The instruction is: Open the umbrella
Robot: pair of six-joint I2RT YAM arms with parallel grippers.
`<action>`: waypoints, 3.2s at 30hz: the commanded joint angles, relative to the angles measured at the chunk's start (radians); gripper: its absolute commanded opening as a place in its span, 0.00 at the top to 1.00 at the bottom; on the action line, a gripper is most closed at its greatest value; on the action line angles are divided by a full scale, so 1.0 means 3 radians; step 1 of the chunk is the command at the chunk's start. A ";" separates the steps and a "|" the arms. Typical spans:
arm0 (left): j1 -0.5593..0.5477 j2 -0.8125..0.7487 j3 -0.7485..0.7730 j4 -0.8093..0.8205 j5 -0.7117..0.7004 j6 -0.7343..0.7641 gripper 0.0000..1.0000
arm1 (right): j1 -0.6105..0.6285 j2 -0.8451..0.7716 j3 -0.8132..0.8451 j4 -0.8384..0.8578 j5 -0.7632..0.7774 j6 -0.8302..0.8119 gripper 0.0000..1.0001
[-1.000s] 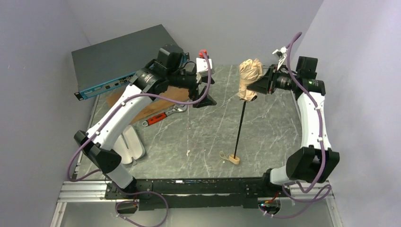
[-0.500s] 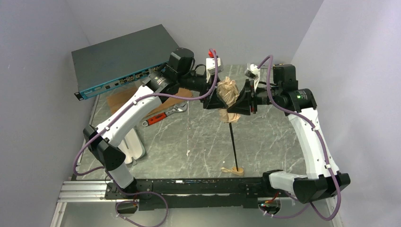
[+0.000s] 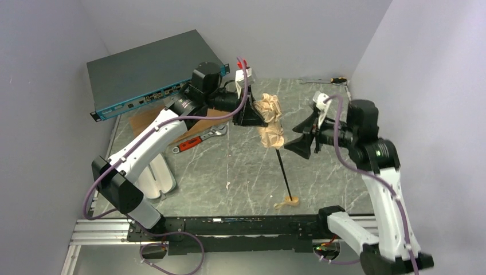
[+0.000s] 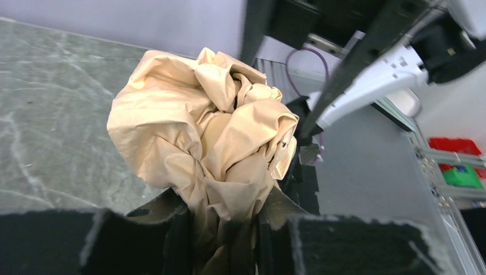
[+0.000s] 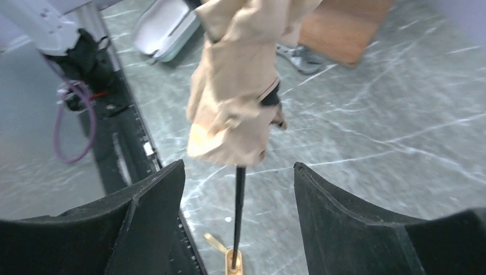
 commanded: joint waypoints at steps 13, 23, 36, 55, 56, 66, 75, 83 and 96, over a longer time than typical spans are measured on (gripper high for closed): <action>-0.0112 -0.0130 0.0078 0.0452 -0.0427 -0.0263 1.00 | 0.0062 -0.0230 -0.0178 0.1605 0.0247 0.1066 0.35; -0.0171 -0.0128 0.0078 0.0458 -0.0382 -0.0241 1.00 | 0.0190 -0.0120 -0.0166 0.1579 0.0329 0.0962 0.50; -0.0180 -0.0171 0.0017 0.0527 -0.0256 -0.0253 1.00 | 0.0194 -0.0130 -0.0210 0.1174 0.0565 0.0496 0.94; -0.0267 -0.0169 -0.0033 0.0589 0.0010 -0.0026 1.00 | 0.0172 0.0115 -0.0244 0.1545 0.1415 0.0488 0.81; -0.0214 -0.0136 -0.0015 0.0663 -0.0029 -0.0157 1.00 | 0.0147 0.0130 -0.0164 0.1407 0.1440 0.0537 0.60; 0.0029 0.0143 0.0105 0.1051 -0.0258 -0.0721 1.00 | -0.0870 0.0176 0.0207 0.0088 -0.0187 0.0365 0.16; 0.0013 0.0344 0.0147 0.1858 0.0075 -0.1489 1.00 | -0.0289 0.0049 -0.0195 0.0415 0.0145 0.0265 0.11; -0.0096 0.0278 0.0043 0.1975 0.0162 -0.1533 1.00 | 0.0084 0.0145 -0.0301 0.0852 0.0284 0.0419 0.30; 0.0291 -0.0341 -0.0100 0.0296 -0.0858 0.0856 0.00 | -0.1239 0.0799 -0.0041 -0.0364 0.0952 -0.0183 1.00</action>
